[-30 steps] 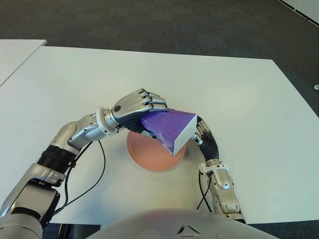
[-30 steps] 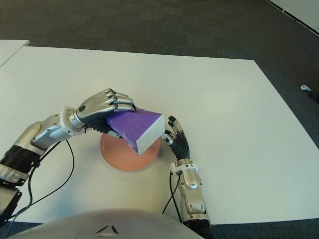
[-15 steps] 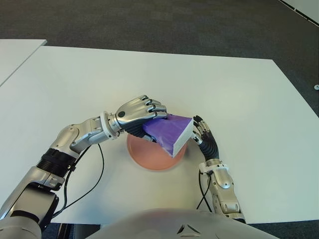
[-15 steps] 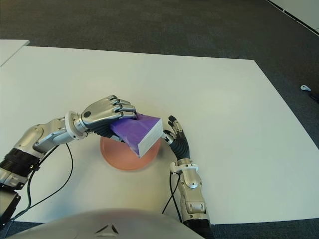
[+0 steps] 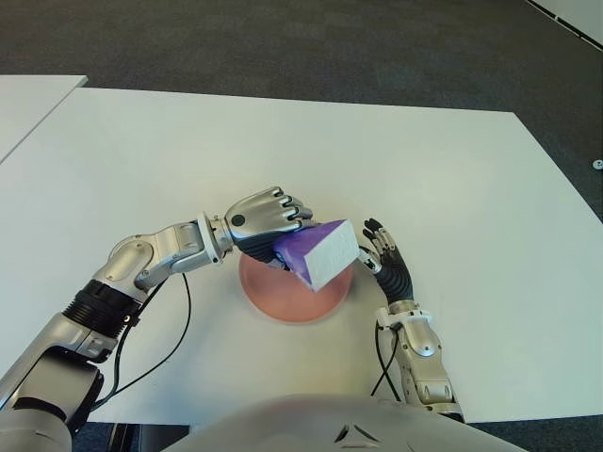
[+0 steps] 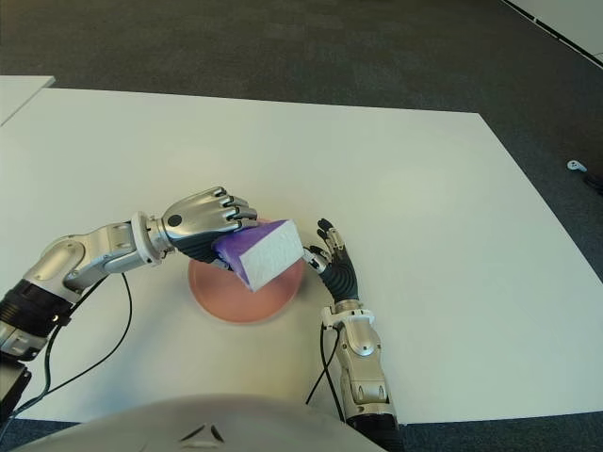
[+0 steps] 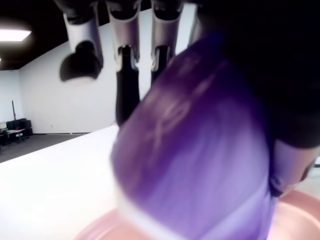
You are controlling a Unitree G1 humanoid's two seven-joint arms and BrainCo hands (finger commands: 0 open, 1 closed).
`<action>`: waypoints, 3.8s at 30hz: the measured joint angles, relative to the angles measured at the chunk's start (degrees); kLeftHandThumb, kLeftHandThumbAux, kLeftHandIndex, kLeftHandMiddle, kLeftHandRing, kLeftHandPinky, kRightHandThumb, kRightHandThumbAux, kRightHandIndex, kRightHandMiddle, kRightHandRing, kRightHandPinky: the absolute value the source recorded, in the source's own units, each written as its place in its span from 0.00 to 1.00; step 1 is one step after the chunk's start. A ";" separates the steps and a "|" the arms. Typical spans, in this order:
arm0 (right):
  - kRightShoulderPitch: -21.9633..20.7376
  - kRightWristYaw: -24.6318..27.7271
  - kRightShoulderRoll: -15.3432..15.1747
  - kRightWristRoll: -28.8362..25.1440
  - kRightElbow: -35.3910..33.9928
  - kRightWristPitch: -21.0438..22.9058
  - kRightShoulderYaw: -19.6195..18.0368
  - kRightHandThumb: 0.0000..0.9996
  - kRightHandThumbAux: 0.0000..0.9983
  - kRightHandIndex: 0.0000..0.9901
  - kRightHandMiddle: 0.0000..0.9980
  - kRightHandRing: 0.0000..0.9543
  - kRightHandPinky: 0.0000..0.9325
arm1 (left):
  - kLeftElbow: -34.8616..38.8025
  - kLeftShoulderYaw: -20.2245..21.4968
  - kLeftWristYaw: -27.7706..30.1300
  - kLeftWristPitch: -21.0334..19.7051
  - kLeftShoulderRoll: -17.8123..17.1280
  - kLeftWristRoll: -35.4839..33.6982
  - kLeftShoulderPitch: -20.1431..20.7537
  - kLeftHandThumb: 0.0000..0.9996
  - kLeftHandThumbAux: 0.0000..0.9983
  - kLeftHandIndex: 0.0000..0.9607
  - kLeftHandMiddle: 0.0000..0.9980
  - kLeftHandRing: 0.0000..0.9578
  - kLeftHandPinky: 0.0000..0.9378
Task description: Put the tissue paper into the plate.
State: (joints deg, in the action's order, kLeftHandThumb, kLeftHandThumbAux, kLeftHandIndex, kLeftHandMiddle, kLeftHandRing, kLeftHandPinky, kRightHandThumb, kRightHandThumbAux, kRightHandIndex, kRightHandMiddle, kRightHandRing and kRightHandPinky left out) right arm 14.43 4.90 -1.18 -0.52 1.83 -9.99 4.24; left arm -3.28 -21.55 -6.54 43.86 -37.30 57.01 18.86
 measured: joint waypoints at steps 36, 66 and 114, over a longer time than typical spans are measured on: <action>-1.06 1.67 -0.72 -0.62 1.06 -0.01 -0.43 0.00 0.54 0.00 0.00 0.00 0.00 | 2.55 -3.55 -5.99 -6.78 -2.96 9.33 -0.33 0.70 0.70 0.44 0.62 0.61 0.58; -1.55 2.76 -1.37 -0.80 1.58 -0.03 -0.83 0.00 0.56 0.00 0.00 0.00 0.00 | 14.23 -0.41 9.66 -9.25 -10.36 8.22 -1.66 0.21 0.26 0.01 0.01 0.01 0.00; -1.72 2.23 -1.10 -0.73 1.25 -0.28 -0.69 0.00 0.54 0.00 0.00 0.00 0.00 | 5.17 9.60 4.27 -7.24 -7.15 -12.65 0.67 0.04 0.34 0.00 0.00 0.00 0.00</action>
State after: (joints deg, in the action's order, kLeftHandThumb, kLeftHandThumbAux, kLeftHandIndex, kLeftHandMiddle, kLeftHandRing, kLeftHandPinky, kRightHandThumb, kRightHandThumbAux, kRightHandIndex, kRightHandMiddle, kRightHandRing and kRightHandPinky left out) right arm 12.71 7.13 -2.28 -1.25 3.08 -10.27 3.55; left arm 1.88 -11.95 -2.28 36.62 -44.45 44.36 19.53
